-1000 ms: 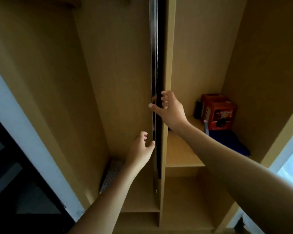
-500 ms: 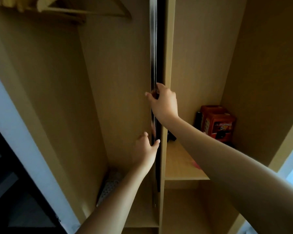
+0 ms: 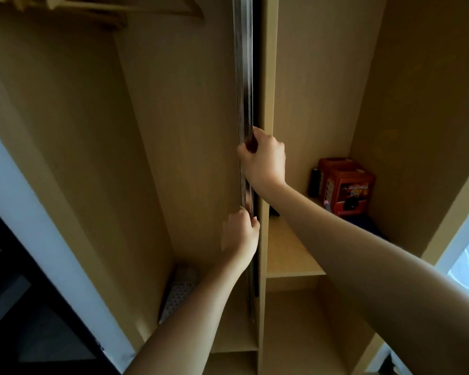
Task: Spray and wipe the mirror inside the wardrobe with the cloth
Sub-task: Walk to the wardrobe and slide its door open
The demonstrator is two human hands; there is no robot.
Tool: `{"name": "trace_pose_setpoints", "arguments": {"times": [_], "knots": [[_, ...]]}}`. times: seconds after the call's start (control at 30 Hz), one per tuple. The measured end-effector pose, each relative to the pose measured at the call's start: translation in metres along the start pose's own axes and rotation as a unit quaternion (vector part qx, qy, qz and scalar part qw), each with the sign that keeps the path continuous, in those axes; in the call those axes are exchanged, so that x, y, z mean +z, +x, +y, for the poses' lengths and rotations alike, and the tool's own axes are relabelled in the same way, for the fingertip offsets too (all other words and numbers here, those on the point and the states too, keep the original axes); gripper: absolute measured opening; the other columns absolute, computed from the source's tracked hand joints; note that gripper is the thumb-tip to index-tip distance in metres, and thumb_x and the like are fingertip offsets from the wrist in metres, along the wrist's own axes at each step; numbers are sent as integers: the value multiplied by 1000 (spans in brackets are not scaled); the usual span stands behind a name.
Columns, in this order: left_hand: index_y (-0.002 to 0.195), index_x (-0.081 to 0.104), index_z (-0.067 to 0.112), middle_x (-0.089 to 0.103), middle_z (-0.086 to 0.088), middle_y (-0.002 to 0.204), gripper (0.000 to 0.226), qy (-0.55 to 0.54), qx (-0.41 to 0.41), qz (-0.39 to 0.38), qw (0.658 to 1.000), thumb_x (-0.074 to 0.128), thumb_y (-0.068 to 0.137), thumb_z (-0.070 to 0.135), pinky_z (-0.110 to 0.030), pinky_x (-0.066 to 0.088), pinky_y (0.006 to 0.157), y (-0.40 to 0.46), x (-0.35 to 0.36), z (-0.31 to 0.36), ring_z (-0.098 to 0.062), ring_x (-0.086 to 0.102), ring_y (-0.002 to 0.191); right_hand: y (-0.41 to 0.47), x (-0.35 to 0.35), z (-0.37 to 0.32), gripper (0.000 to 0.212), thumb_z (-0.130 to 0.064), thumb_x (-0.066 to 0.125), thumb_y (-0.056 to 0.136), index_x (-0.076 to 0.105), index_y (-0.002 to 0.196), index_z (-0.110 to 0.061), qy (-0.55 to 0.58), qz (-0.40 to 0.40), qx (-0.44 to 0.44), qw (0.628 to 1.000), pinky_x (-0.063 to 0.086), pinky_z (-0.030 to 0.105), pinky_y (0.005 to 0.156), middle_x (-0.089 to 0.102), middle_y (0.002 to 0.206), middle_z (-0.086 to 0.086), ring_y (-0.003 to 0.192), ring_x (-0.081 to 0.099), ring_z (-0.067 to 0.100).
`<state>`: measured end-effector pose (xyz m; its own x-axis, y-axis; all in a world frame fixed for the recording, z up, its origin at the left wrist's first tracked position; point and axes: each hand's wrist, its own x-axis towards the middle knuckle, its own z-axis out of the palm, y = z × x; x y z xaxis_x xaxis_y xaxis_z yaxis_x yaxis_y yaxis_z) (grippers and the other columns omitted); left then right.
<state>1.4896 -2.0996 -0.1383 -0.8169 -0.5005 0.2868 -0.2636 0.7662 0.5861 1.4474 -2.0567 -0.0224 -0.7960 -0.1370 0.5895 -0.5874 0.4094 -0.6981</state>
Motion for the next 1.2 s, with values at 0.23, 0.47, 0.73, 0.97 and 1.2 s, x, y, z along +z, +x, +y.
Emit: {"name": "trace_pose_setpoints", "arguments": {"times": [0.23,0.47,0.73,0.97,1.2], "knots": [[101,62,7,69,-9,100,25,0,22,-4,1000,55,96,30,-32,58,72,-17,-8,-4,-23,69,88,-18,-3,-6,38,-18,55,95,56,133,-10,26,10,24,999,55,46,86,67,90,4,92,64,30],[100,63,6,71,-9,98,27,14,45,4,999,54,97,31,-29,54,69,-39,-13,-8,-22,69,86,-40,-10,-14,30,-17,57,94,61,123,-9,27,46,14,998,58,45,80,67,86,3,83,65,24],[106,62,7,69,-9,104,29,28,48,24,998,52,97,33,-29,53,73,-67,-18,-8,-22,68,92,-61,-23,-23,28,-15,56,94,61,118,-3,12,50,-1,999,55,47,79,64,81,4,82,63,28],[102,62,6,70,-9,101,28,28,18,42,999,53,96,32,-28,55,72,-95,-19,4,-22,69,88,-79,-41,-25,28,-16,56,94,59,119,-3,26,26,-17,999,56,47,78,63,85,5,81,64,27],[96,60,6,70,-10,96,25,38,-18,69,997,54,95,31,-33,53,73,-122,-17,14,-26,68,87,-97,-56,-25,22,-17,56,95,61,114,-7,34,22,-46,998,57,44,74,65,80,3,76,64,22]]}}
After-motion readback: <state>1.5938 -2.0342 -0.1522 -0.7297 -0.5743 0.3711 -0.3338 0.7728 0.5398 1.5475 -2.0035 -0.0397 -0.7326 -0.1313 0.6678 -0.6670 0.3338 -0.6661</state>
